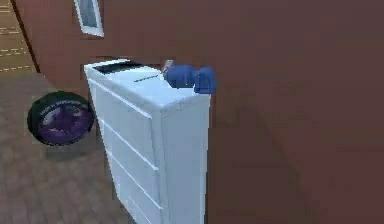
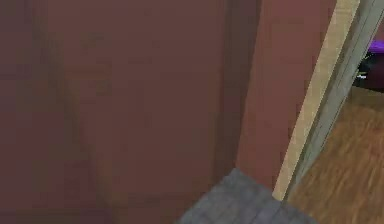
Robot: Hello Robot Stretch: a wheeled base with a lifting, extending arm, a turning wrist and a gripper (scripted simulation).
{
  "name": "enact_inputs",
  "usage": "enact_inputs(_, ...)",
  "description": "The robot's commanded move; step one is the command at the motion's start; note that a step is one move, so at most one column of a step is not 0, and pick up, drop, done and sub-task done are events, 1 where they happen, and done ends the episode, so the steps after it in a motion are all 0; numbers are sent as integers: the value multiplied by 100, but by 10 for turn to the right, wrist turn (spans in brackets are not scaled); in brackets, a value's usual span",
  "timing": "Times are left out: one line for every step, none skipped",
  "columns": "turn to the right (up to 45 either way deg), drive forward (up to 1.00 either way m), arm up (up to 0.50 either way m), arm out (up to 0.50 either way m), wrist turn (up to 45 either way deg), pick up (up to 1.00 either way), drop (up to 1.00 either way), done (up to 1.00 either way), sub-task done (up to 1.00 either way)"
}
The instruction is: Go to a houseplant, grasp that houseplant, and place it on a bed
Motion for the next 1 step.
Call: enact_inputs(-420, 0, 0, 0, 0, 0, 0, 0, 0)
